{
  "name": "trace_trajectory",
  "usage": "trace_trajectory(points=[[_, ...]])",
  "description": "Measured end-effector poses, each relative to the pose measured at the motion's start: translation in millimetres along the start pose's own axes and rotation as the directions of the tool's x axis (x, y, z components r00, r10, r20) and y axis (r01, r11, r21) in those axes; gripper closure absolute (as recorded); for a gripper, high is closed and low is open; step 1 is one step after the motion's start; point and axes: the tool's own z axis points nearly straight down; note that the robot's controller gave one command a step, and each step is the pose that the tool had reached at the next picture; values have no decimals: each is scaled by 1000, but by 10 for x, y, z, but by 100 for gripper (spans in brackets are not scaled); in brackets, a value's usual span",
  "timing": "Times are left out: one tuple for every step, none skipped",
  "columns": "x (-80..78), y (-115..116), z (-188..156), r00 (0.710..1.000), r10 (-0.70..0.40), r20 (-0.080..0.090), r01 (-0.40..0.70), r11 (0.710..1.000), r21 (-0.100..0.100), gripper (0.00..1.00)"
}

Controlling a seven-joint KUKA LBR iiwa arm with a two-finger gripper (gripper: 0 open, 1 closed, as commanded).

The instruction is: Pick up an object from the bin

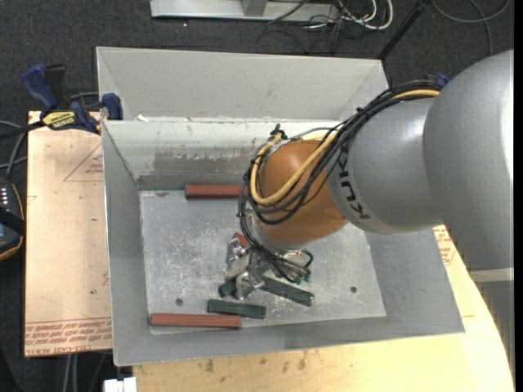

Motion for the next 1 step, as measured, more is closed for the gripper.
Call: trace_trajectory(points=[[0,0,0,1000,0,0,0,1000,0,100]])
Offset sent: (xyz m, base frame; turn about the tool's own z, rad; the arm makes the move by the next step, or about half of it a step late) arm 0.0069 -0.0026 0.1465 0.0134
